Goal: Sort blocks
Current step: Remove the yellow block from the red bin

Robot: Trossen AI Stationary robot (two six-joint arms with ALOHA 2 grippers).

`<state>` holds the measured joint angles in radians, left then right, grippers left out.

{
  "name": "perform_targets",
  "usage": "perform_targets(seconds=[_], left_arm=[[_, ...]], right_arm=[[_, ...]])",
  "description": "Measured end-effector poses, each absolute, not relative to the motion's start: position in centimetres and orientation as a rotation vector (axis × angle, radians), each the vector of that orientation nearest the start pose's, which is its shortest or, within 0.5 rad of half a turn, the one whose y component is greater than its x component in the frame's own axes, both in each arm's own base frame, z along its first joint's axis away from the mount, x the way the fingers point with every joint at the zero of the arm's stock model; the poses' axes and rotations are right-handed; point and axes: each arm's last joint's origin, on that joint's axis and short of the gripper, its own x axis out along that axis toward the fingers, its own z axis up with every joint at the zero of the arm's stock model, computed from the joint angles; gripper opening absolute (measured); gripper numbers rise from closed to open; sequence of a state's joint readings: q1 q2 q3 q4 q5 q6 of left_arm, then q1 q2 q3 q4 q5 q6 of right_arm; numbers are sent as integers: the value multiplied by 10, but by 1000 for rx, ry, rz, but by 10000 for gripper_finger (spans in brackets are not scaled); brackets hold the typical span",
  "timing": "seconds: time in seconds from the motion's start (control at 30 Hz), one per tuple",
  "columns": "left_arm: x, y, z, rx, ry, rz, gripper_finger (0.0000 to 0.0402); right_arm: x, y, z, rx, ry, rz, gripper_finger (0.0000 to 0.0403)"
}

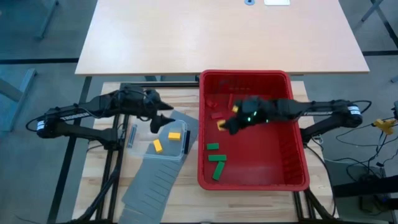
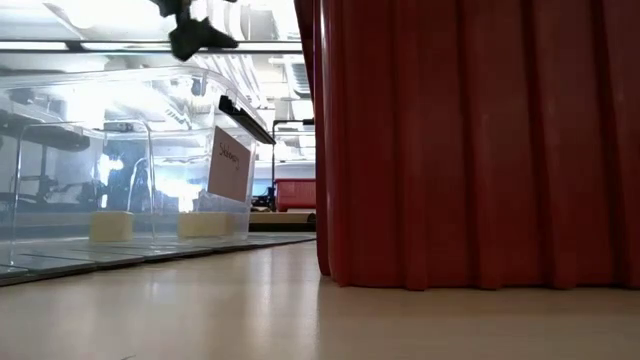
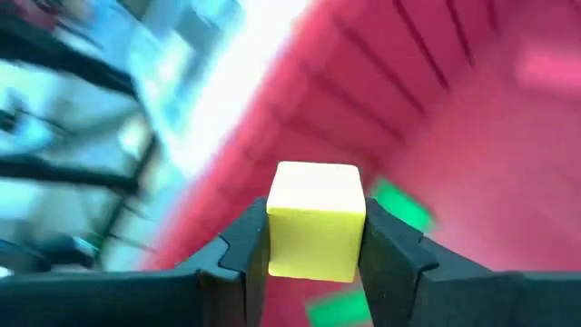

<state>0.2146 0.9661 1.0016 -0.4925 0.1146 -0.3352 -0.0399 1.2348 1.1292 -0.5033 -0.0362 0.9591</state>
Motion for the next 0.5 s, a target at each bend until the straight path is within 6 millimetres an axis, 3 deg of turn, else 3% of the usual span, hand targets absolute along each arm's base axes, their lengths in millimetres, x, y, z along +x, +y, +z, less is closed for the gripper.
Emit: perform_targets(seconds=[0.2,0.33,0.5], left_arm=[[205,45,356,-143,316,223,314],[215,48,362,14,237,256,314],[231,51,366,118,155,267,314]], right_arm=[[271,-38,371,989,261,-156,115],[283,-51,376,1040,166,-71,114],[304,-59,368,1110,132,-8,116]])
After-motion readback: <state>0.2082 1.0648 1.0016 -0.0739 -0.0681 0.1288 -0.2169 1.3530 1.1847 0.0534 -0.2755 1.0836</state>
